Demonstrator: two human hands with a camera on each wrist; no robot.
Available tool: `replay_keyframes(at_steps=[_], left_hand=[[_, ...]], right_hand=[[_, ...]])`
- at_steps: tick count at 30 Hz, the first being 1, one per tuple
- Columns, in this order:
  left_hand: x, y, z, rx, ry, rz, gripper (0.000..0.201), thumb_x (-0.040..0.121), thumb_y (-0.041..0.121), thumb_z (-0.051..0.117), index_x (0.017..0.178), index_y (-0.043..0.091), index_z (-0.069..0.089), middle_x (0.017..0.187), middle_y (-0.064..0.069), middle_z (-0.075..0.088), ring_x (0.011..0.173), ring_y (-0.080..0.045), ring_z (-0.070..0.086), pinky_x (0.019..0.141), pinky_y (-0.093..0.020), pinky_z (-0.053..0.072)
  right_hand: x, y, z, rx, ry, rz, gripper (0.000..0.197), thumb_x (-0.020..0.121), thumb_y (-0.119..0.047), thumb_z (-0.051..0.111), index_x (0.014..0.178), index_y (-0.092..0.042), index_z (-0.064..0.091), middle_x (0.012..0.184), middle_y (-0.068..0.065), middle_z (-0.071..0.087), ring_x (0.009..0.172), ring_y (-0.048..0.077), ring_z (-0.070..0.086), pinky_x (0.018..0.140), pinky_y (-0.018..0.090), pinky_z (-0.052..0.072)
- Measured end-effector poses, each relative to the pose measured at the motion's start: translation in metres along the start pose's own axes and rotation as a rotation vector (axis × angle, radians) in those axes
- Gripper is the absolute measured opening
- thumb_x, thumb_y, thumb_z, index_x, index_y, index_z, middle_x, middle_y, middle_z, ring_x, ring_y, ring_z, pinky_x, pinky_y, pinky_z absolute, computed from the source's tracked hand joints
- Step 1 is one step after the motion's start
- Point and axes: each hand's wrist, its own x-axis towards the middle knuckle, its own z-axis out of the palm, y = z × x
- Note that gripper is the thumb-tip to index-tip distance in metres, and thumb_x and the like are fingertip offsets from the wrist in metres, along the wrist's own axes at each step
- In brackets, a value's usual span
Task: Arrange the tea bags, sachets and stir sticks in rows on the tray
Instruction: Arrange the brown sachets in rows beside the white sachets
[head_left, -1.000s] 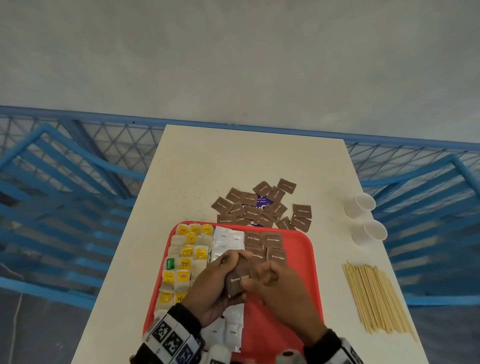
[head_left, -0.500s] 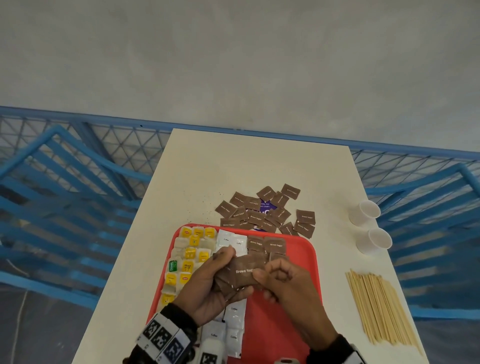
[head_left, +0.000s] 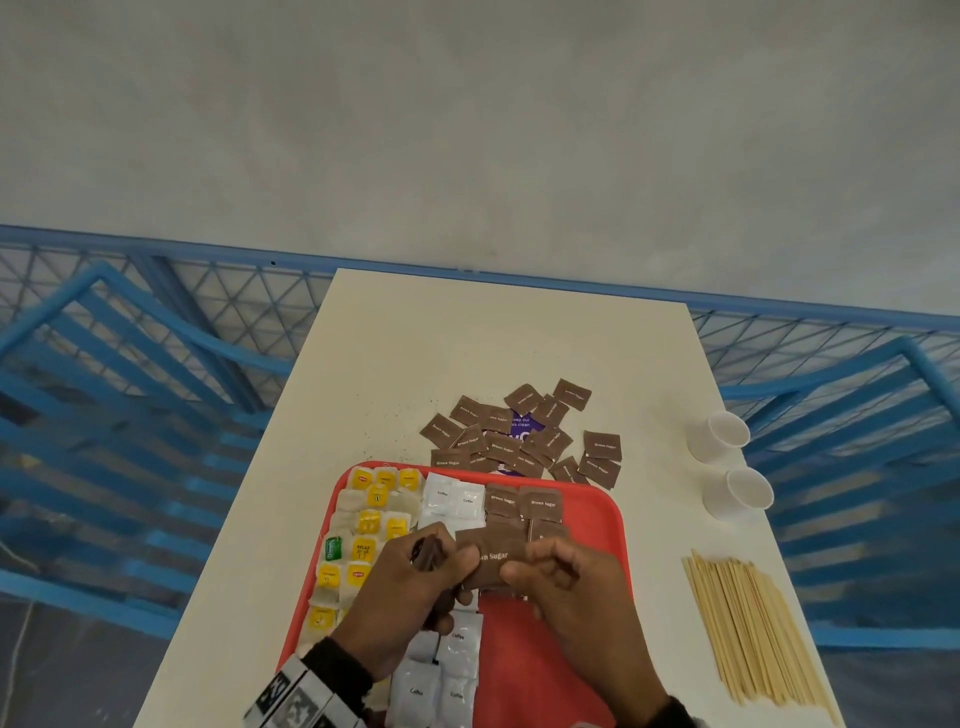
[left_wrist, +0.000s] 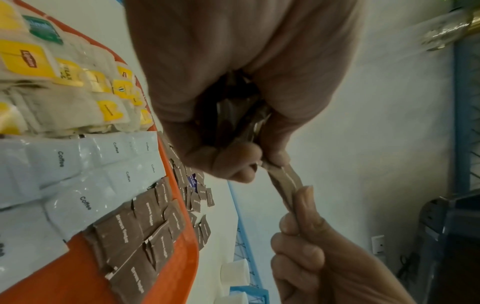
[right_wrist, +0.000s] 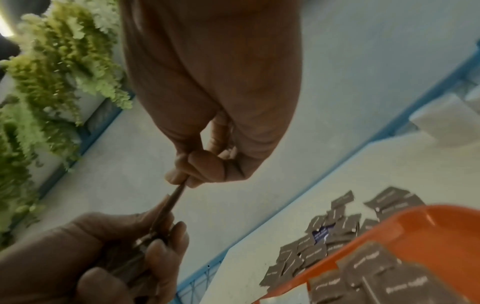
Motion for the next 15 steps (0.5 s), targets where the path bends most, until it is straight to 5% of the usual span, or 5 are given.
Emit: replay_keyframes(at_steps=[3,6,9,13,15], left_hand=[[0.0006,-0.0004,-0.0022,0.017,-0.069,-0.021,0.033,0.085,0.029,0.074,0.083,0.001,0.055,0.08,-0.024,0.064,0.066,-0.024,0.056,0.05,-0.028,0.045],[0.001,-0.0011,-0.0043,0.087,-0.116,-0.009,0.031,0.084,0.034,0.077,0.074,0.013,0.058,0.087,-0.028,0.067,0.068,-0.027,0.059,0.05,-0.029,0.046],[0.0028,-0.0019,-0.0056,0.165,-0.128,0.02,0.04,0.078,0.049,0.076,0.076,0.013,0.059,0.089,-0.03,0.066,0.07,-0.029,0.059,0.051,-0.031,0.048],[0.0017,0.0024,-0.0034,0.178,-0.126,0.053,0.038,0.085,0.048,0.073,0.08,0.012,0.063,0.075,-0.019,0.066,0.065,-0.024,0.057,0.051,-0.03,0.048],[0.0007,0.0059,-0.0019,0.145,-0.117,0.046,0.031,0.087,0.043,0.069,0.084,0.012,0.064,0.074,-0.015,0.065,0.064,-0.021,0.057,0.051,-0.029,0.047]], right_hand=[[0.0001,-0.0012,-0.0007,-0.01,0.005,-0.044,0.005,0.079,-0.018,0.08,0.079,-0.017,0.075,0.068,0.009,0.069,0.059,0.008,0.056,0.059,0.022,0.045],[0.0005,-0.0073,-0.001,0.034,0.011,-0.091,0.013,0.087,-0.014,0.07,0.076,-0.011,0.075,0.061,-0.004,0.067,0.054,0.0,0.055,0.056,0.013,0.042],[0.0013,-0.0074,0.0023,0.072,0.041,-0.111,0.026,0.092,-0.015,0.065,0.068,-0.005,0.068,0.059,-0.004,0.063,0.054,0.002,0.052,0.054,0.014,0.04],[0.0007,-0.0064,0.0075,0.175,0.138,-0.074,0.025,0.09,-0.015,0.067,0.072,0.002,0.065,0.067,0.013,0.068,0.059,0.011,0.059,0.057,0.021,0.048],[0.0003,-0.0079,0.0057,0.235,0.205,-0.041,0.025,0.089,-0.019,0.068,0.073,0.001,0.064,0.061,0.006,0.066,0.054,0.009,0.057,0.052,0.018,0.047]])
